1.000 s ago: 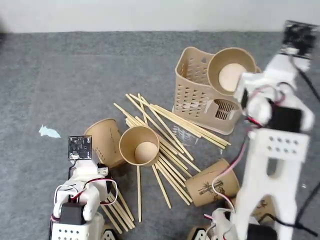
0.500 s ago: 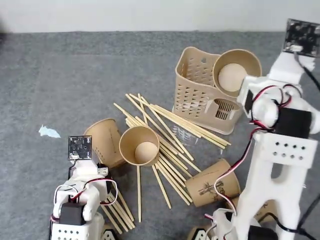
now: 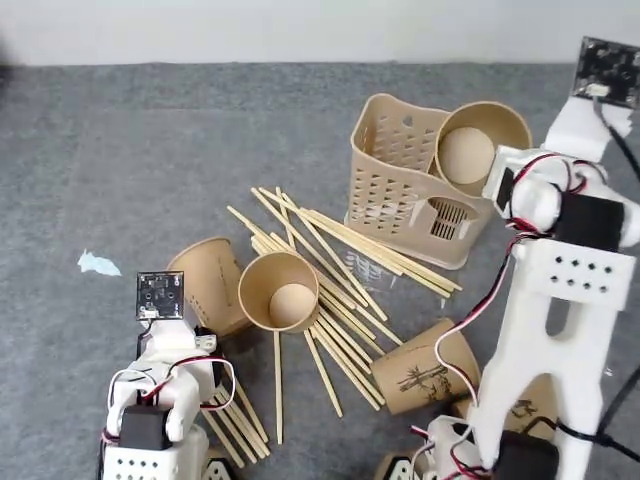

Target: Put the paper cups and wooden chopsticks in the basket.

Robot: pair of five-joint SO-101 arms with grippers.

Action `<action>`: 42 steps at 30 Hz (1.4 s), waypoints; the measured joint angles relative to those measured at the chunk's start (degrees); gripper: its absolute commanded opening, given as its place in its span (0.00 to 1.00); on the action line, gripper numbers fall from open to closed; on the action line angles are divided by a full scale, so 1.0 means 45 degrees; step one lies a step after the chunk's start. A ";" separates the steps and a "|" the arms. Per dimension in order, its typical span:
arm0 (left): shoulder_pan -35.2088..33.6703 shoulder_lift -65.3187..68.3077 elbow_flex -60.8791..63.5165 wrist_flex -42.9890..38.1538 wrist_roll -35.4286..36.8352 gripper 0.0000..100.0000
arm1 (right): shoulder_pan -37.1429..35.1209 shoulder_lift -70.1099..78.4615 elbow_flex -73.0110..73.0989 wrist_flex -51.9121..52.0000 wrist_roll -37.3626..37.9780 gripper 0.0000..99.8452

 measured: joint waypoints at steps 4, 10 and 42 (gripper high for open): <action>0.0000 0.0000 0.0000 0.0000 0.0000 0.01 | 0.0723 0.0000 -0.0684 0.0000 0.0000 0.01; 0.0000 0.0000 0.0000 0.0000 0.0000 0.01 | 0.0703 0.0488 -0.0879 0.0781 0.0000 0.01; 0.0000 0.0000 0.0000 0.0000 0.0000 0.01 | -0.0313 0.1289 -0.3380 0.3692 0.0020 0.01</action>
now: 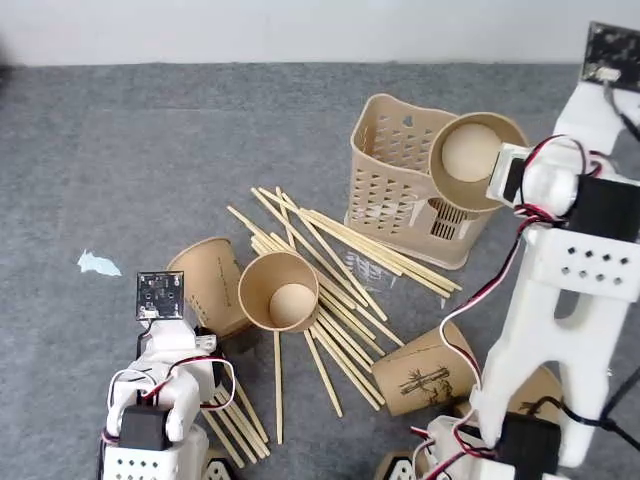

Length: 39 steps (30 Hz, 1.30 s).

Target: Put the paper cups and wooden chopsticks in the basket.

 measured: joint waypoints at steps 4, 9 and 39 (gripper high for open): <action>0.0000 0.0000 0.0000 0.0000 0.0000 0.01 | 0.0000 0.0000 0.0000 0.0020 0.0000 0.03; 0.0000 0.0000 0.0000 0.0000 0.0000 0.01 | 0.0000 0.0899 -0.0020 -0.0254 0.0000 0.13; 0.0000 0.0000 0.0000 0.0000 0.0000 0.01 | -0.1133 0.2012 -0.0020 -0.5216 0.0000 0.08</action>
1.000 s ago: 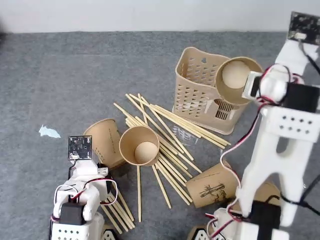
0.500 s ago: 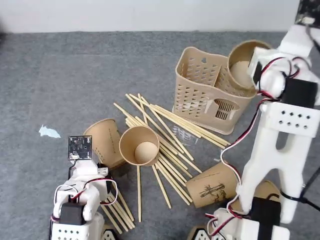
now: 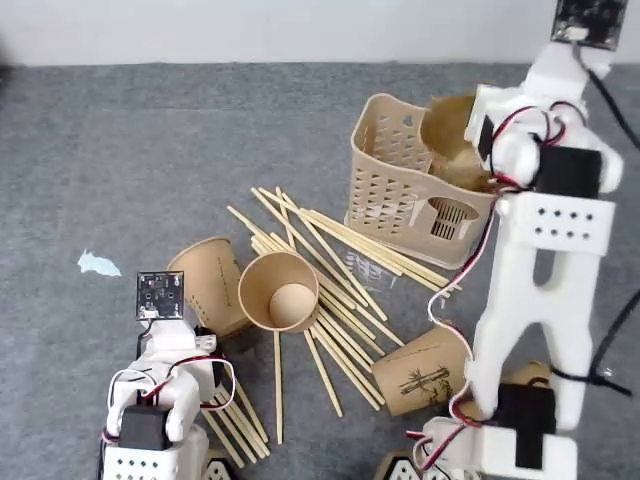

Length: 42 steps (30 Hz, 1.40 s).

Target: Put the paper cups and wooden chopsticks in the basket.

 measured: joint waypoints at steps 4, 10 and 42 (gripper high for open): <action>0.0000 0.0000 0.0000 0.0000 0.0000 0.01 | 0.0020 0.0352 0.0020 0.0352 0.0000 0.03; 0.0000 0.0000 0.0000 0.0000 0.0000 0.01 | 0.0020 0.0352 0.0020 0.0391 0.0000 0.04; 0.0000 0.0000 0.0000 0.0000 0.0000 0.01 | 0.5294 -0.2559 0.5529 0.7209 0.3184 0.05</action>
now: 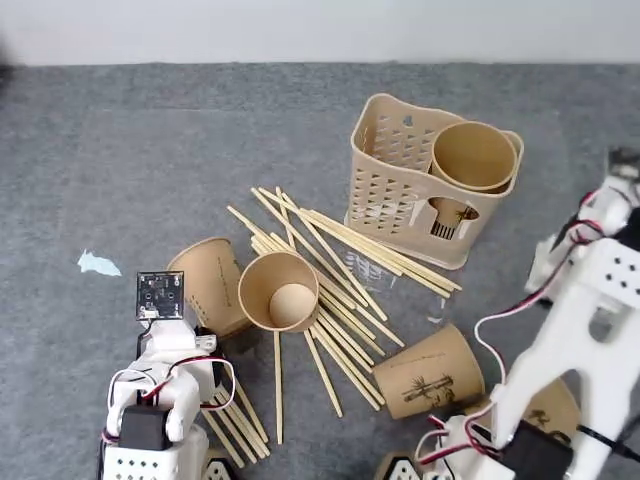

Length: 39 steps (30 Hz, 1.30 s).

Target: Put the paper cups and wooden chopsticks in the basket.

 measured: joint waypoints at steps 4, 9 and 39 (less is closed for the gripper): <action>0.0000 0.0000 0.0000 0.0000 0.0000 0.01 | 0.0762 0.0000 0.0860 0.0000 0.0860 0.12; 0.0000 0.0000 0.0000 0.0000 0.0000 0.01 | 0.1817 0.0000 0.1446 0.0000 0.1993 0.18; 0.0000 0.0000 0.0000 0.0000 0.0000 0.01 | 0.4161 -0.0020 0.3849 -0.0762 0.4142 0.18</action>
